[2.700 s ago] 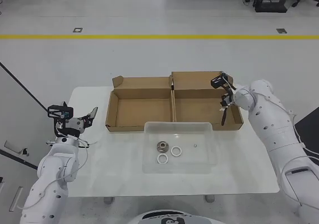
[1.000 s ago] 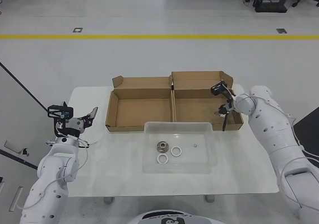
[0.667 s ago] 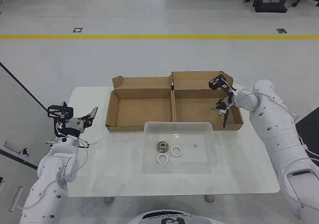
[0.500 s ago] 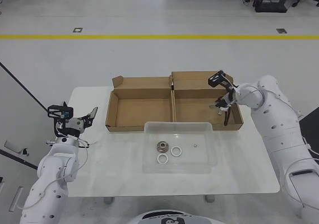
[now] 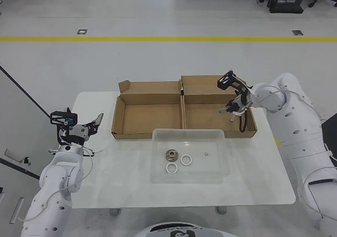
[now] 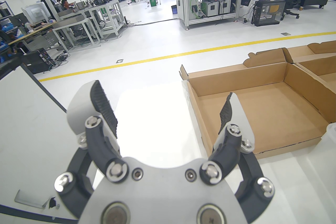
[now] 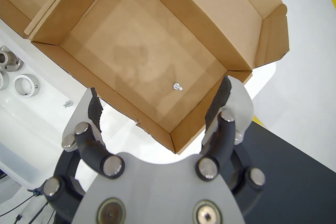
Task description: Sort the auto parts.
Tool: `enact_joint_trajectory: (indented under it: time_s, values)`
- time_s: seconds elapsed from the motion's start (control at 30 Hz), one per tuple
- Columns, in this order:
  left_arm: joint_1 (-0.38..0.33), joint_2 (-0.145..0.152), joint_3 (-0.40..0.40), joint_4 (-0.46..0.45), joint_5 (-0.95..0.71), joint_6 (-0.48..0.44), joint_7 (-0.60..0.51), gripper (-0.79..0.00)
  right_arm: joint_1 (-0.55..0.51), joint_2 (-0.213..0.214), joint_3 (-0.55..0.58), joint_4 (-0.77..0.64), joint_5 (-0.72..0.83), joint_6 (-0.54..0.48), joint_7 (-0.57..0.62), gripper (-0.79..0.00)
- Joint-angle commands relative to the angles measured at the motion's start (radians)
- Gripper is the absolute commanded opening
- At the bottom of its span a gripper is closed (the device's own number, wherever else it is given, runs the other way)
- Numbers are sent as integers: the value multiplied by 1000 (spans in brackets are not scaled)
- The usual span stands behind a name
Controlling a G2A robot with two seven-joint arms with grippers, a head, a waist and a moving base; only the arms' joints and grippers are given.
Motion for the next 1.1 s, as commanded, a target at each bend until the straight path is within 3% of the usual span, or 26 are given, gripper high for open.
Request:
enact_joint_trajectory:
  time_s: [0.0,0.2,0.4,0.87,1.07]
  values:
    - [0,0,0,0,0,0,0,0,-4,1,7,-3,12,7,-25,0]
    - [0,0,0,0,0,0,0,0,18,-1,-23,-66,123,-38,30,0]
    - [0,0,0,0,0,0,0,0,63,12,-116,-143,275,15,84,0]
    - [0,0,0,0,0,0,0,0,218,131,-382,-277,486,155,224,0]
    - [0,0,0,0,0,0,0,0,245,173,-446,-329,550,192,261,0]
